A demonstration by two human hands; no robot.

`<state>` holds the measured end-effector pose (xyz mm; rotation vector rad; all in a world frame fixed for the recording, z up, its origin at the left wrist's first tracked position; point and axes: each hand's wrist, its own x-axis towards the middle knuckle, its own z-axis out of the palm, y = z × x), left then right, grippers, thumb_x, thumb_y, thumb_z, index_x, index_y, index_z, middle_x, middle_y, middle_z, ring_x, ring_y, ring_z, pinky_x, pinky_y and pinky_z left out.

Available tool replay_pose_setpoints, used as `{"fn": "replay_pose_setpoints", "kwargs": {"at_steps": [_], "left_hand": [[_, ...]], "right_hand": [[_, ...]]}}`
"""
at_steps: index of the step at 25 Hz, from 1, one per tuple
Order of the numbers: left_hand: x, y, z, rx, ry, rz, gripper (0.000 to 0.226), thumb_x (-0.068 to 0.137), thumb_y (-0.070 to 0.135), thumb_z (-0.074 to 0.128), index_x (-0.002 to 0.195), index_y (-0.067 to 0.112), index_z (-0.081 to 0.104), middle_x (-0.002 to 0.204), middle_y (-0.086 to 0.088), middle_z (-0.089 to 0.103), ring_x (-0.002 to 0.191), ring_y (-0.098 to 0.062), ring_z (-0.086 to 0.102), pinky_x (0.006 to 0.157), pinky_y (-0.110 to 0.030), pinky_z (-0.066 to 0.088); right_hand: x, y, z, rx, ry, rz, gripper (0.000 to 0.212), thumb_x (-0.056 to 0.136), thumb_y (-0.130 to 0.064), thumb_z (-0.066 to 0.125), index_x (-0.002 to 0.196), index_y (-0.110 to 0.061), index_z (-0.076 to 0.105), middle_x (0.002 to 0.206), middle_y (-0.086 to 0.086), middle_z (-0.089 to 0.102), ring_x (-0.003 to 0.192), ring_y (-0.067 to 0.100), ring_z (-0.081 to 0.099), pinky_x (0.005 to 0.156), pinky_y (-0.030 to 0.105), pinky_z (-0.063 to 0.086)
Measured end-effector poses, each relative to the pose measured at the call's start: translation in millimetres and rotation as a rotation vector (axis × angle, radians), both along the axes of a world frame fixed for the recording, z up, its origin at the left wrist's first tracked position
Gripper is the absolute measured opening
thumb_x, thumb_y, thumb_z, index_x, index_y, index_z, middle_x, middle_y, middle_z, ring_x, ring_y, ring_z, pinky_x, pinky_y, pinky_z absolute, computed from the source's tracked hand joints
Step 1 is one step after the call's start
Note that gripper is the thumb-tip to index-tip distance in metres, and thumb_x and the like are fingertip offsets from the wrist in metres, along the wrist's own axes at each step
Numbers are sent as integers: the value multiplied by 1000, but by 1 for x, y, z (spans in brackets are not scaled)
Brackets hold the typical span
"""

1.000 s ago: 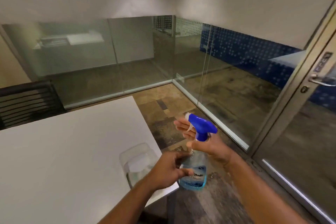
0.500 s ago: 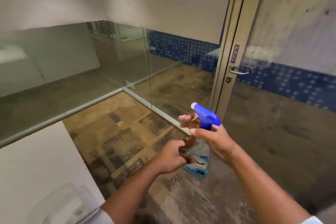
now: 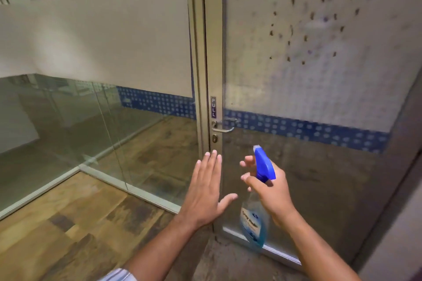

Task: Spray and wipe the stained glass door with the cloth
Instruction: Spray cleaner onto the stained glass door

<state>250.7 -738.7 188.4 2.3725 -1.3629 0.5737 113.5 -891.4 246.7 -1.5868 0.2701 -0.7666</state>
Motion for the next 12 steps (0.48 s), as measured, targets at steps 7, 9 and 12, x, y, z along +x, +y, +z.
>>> {"fn": "replay_pose_setpoints", "kwargs": {"at_steps": [7, 9, 12], "left_hand": [[98, -160, 93, -88, -202, -81, 104, 104, 70, 36, 172, -1, 4, 182, -21, -4, 170, -40, -4, 139, -56, 6], [131, -200, 126, -136, -224, -98, 103, 104, 69, 34, 172, 0, 0, 182, -20, -8, 170, -38, -9, 140, -55, 2], [186, -249, 180, -222, -282, -107, 102, 105, 67, 38, 172, 0, -1, 183, -22, -3, 170, -38, -7, 139, -55, 2]], "right_hand": [[38, -79, 42, -144, -19, -291, 38, 87, 5, 73, 105, -29, 72, 103, -5, 78, 80, 38, 67, 74, 61, 61], [55, -101, 56, -184, -21, -349, 37, 87, 1, 75, 103, -32, 72, 103, -7, 76, 77, 38, 64, 74, 61, 61], [83, -131, 82, -210, -37, -444, 35, 89, -5, 77, 105, -36, 71, 100, -14, 76, 69, 28, 65, 77, 57, 63]]}}
